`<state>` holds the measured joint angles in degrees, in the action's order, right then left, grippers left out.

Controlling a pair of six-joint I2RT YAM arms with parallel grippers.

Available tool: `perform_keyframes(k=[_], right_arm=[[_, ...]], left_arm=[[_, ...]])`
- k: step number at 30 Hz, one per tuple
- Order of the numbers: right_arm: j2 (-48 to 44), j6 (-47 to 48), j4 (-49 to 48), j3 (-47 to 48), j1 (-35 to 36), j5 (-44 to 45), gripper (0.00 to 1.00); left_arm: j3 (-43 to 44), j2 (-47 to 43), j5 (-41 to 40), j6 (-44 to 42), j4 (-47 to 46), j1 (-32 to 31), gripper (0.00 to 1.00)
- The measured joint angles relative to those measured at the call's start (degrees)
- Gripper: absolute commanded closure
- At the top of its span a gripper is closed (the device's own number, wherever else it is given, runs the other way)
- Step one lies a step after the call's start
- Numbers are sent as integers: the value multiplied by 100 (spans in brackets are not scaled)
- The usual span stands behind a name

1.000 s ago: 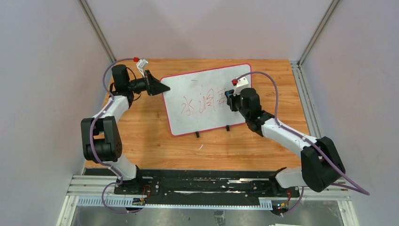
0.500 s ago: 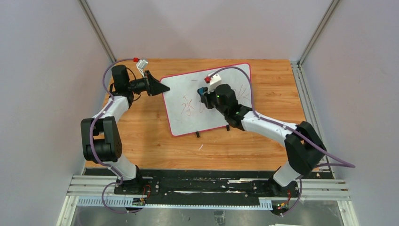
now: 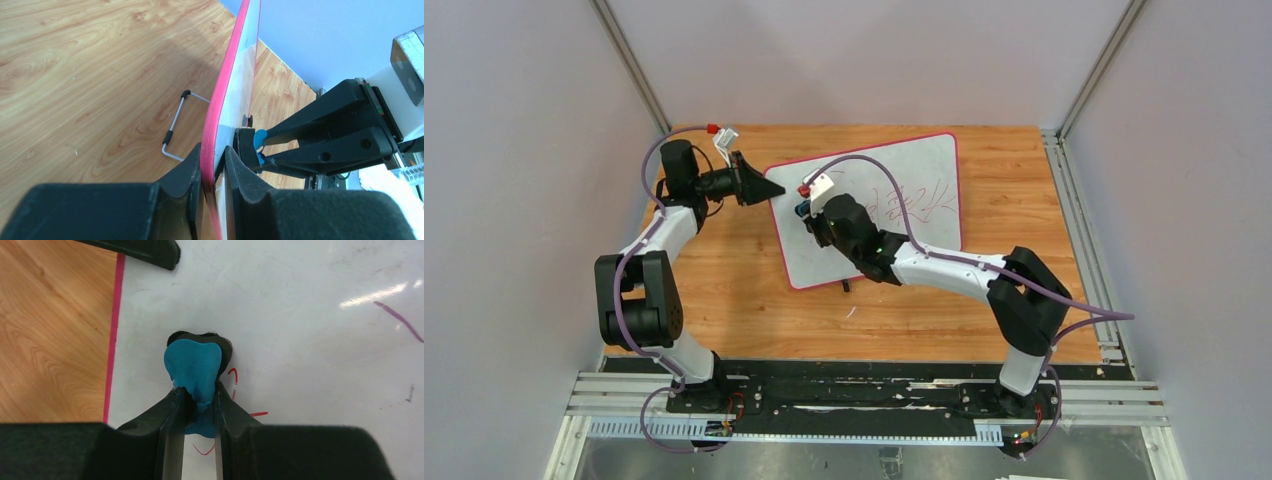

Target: Erase the whiteboard

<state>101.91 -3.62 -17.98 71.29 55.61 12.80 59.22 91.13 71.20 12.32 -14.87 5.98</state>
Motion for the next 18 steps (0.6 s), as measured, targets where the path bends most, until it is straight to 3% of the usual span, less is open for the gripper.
perform_keyframes(k=[8, 18], right_arm=[[-511, 337, 4, -522, -177, 990, 100], [-811, 389, -24, -802, -457, 1320, 99]], left_arm=[[-9, -2, 4, 0, 0, 0, 100], [-20, -2, 17, 0, -2, 0, 100]])
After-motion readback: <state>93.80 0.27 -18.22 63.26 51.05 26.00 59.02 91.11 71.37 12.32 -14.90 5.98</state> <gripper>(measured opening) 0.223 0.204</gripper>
